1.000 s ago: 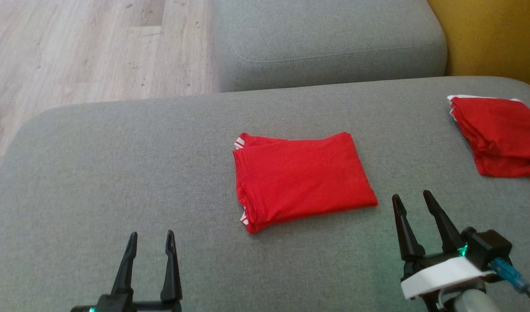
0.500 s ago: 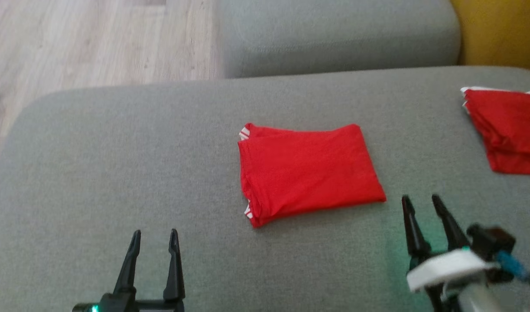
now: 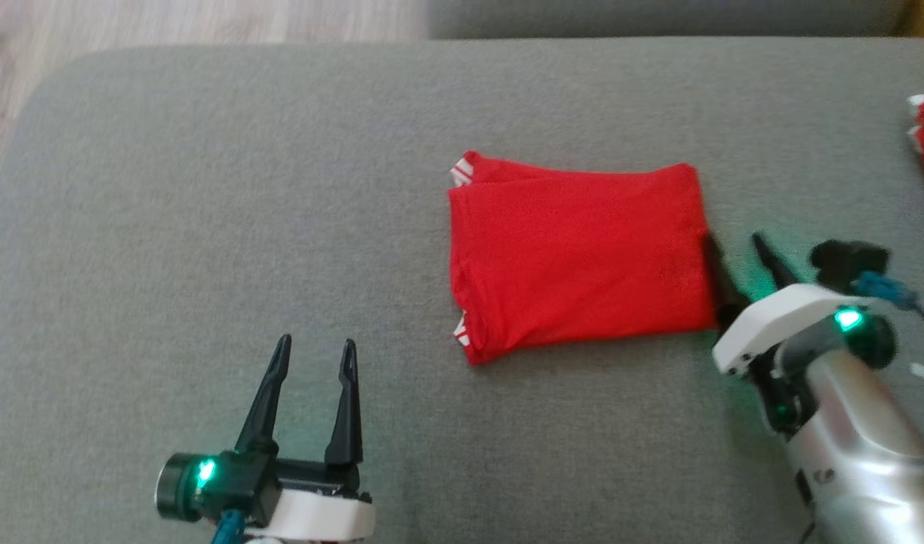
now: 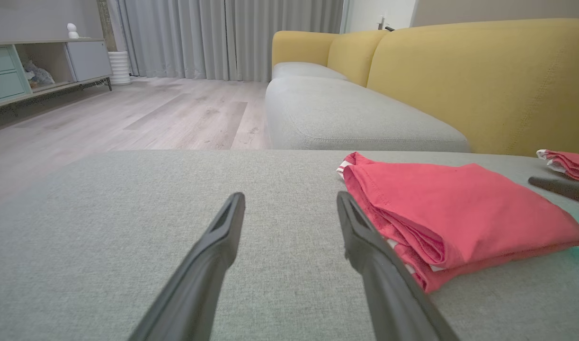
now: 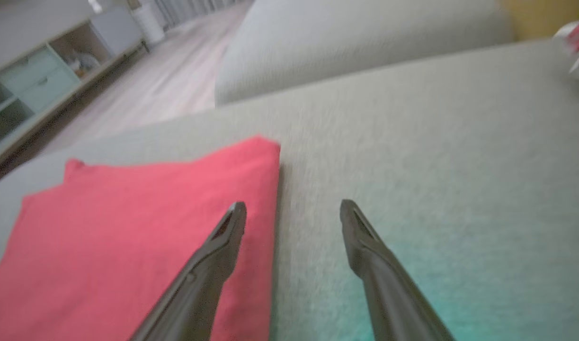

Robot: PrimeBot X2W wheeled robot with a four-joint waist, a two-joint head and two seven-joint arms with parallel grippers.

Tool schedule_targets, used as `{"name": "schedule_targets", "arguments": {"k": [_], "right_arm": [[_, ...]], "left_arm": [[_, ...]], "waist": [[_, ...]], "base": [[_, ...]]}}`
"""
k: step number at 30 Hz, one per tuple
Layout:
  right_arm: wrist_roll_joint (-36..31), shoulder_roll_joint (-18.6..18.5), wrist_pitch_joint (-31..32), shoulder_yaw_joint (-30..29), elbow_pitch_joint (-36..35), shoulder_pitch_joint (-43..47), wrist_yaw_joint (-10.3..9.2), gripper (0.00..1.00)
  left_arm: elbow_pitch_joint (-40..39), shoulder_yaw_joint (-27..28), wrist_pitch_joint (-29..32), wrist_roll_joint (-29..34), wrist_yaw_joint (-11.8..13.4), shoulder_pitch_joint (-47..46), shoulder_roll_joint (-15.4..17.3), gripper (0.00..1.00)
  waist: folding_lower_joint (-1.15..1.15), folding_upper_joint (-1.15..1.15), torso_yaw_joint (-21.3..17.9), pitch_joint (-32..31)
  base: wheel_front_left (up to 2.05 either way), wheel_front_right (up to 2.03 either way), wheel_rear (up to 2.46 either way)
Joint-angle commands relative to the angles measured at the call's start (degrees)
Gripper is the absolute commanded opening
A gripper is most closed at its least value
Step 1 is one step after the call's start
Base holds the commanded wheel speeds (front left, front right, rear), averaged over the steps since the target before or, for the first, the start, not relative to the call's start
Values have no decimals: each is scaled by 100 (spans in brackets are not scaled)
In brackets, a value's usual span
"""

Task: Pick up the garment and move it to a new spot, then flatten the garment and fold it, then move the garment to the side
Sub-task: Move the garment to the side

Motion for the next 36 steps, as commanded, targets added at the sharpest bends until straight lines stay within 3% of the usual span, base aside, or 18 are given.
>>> {"name": "schedule_targets", "arguments": {"k": [1, 3, 4, 5, 6, 12, 19, 25, 29, 30, 31, 32, 33, 36], "right_arm": [[119, 26, 117, 251, -15, -128, -4, 100], [355, 87, 325, 471, 96, -136, -4, 97], [450, 78, 354, 581, 95, -142, -4, 58], [531, 46, 329, 661, 83, -150, -4, 12], [589, -1, 286, 730, 68, -159, -4, 0], [623, -485, -29, 912, -109, -441, -4, 0], [470, -1579, 49, 647, -703, -1029, -4, 0], [235, -2723, 368, -159, -1253, -1325, -4, 0], [33, -3273, 720, -950, -1654, -1223, -4, 1], [-37, -3356, 842, -1127, -1768, -1158, -4, 32], [-37, -3356, 842, -1127, -1768, -1158, -4, 32], [-127, -3409, 930, -1337, -1863, -1109, -4, 87], [-262, -3436, 981, -1553, -1950, -1068, -4, 100], [-721, -3273, 1141, -2041, -2250, -905, -4, 100]], "left_arm": [[-129, 108, -55, -64, 50, -202, -25, 100], [-123, 79, -55, -139, 89, -241, -25, 100], [-132, 73, -55, -172, 111, -260, -25, 100], [-143, 66, -55, -188, 131, -277, -25, 100], [-154, 62, -55, -198, 148, -289, -25, 100], [-130, 105, -55, -170, 146, -389, -25, 100], [-290, 88, -55, 95, 67, -805, -25, 100], [-369, -7, -55, 330, 50, -1225, -25, 100], [-375, -53, -55, 399, 59, -1454, -25, 100], [-371, -50, -55, 409, 63, -1501, -25, 100], [-371, -50, -55, 409, 63, -1501, -25, 100], [-373, -43, -55, 411, 70, -1544, -25, 100], [-374, -41, -55, 396, 77, -1586, -25, 100], [-399, -15, -55, 338, 130, -1695, -25, 100]], "waist": [[-1, 0, 134, 143], [-1, 0, 159, 205], [-1, 0, 157, 240], [-1, 0, 150, 269], [-1, 0, 132, 300], [-1, 0, -180, 550], [-1, 0, -663, 1150], [-1, 0, -868, 1763], [-1, 0, -915, 2113], [-1, 0, -926, 2178], [-1, 0, -926, 2178], [-1, 0, -936, 2232], [-1, 0, -935, 2268], [-1, 0, -901, 2271]], "base": [[0, 0, 0], [0, 0, 0], [0, 0, 0], [0, 0, 0], [0, 0, 0], [0, 0, 0], [0, 0, 0], [0, 0, 0], [0, 0, 0], [0, 0, 0], [0, 0, 0], [0, 0, 0], [0, 0, 0], [0, 0, 0]]}}
